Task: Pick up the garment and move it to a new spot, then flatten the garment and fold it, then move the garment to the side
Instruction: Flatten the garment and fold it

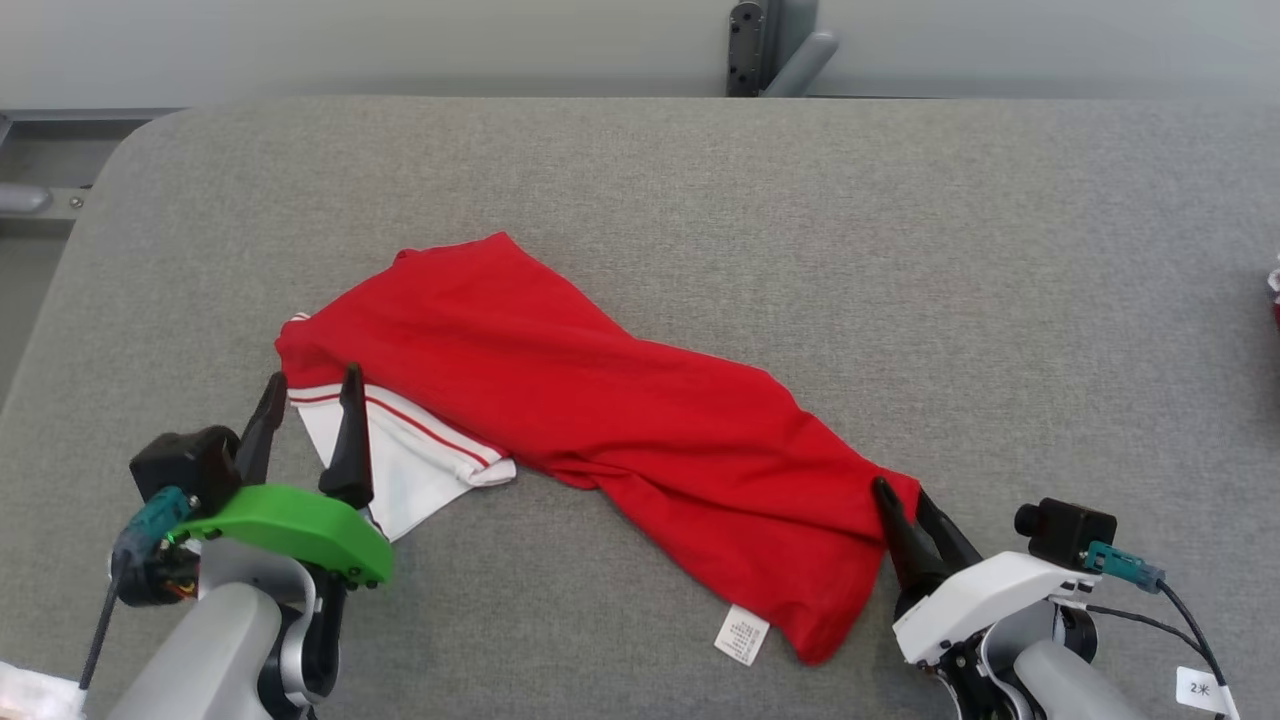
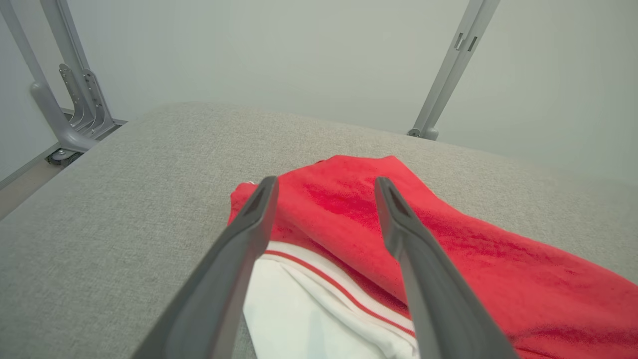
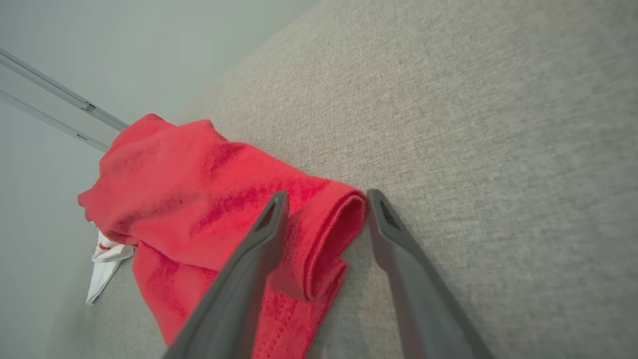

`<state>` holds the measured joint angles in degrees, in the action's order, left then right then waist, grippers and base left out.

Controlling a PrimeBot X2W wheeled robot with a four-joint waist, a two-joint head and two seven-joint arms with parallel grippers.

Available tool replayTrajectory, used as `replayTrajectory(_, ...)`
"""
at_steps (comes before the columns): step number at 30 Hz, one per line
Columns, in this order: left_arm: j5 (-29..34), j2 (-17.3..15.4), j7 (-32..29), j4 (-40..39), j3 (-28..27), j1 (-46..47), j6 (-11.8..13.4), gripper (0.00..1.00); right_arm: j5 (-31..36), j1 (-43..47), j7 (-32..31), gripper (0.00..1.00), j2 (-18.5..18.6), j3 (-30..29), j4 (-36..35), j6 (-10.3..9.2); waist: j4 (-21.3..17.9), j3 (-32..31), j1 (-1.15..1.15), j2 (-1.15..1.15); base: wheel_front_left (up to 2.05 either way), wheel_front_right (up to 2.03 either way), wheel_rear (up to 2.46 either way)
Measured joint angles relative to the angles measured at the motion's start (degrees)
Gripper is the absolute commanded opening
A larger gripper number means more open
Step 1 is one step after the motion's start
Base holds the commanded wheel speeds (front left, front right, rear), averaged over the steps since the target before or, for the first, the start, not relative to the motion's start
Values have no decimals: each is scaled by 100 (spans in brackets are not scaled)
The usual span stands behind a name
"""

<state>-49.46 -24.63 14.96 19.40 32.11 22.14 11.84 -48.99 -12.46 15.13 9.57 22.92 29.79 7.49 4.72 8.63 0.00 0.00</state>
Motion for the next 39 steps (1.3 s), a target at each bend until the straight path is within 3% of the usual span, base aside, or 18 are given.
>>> replayTrajectory(1,47,77,1,-66,-27,-90,-16,100,-104,-54,0,0,36,71,54,0,55,8,0,0,0,0,0)
replayTrajectory(5,245,318,1,-157,-157,-408,-118,100,-233,-266,-1,0,267,201,154,0,248,57,0,0,0,0,0)
replayTrajectory(11,435,617,2,-155,-382,-682,-272,100,-35,-474,-1,0,654,-382,-131,0,435,137,0,0,0,0,0)
replayTrajectory(17,679,872,2,-20,-421,-731,-511,100,193,-1031,-1,0,1413,-655,-248,0,606,218,0,0,0,0,0)
replayTrajectory(22,790,979,2,94,-396,-620,-687,100,490,-1809,-1,0,1802,-554,194,0,753,369,0,0,0,0,0)
replayTrajectory(27,977,1084,3,181,-389,-476,-784,100,725,-2706,-1,0,1812,-458,922,1,874,590,0,0,0,0,0)
replayTrajectory(28,985,1110,4,203,-388,-463,-792,100,767,-2833,-1,31,1774,-480,1090,0,891,628,0,0,0,0,0)
replayTrajectory(29,985,1138,5,234,-387,-448,-828,100,822,-2922,-1,100,1731,-474,1215,0,905,663,0,0,0,0,0)
replayTrajectory(34,1001,1246,7,388,-408,-434,-856,100,1228,-2991,-1,100,1467,-538,1313,0,875,725,0,0,0,0,0)
replayTrajectory(39,913,1349,7,515,-434,-643,-822,100,1859,-2182,-1,100,1229,-831,513,0,701,634,0,0,0,0,0)
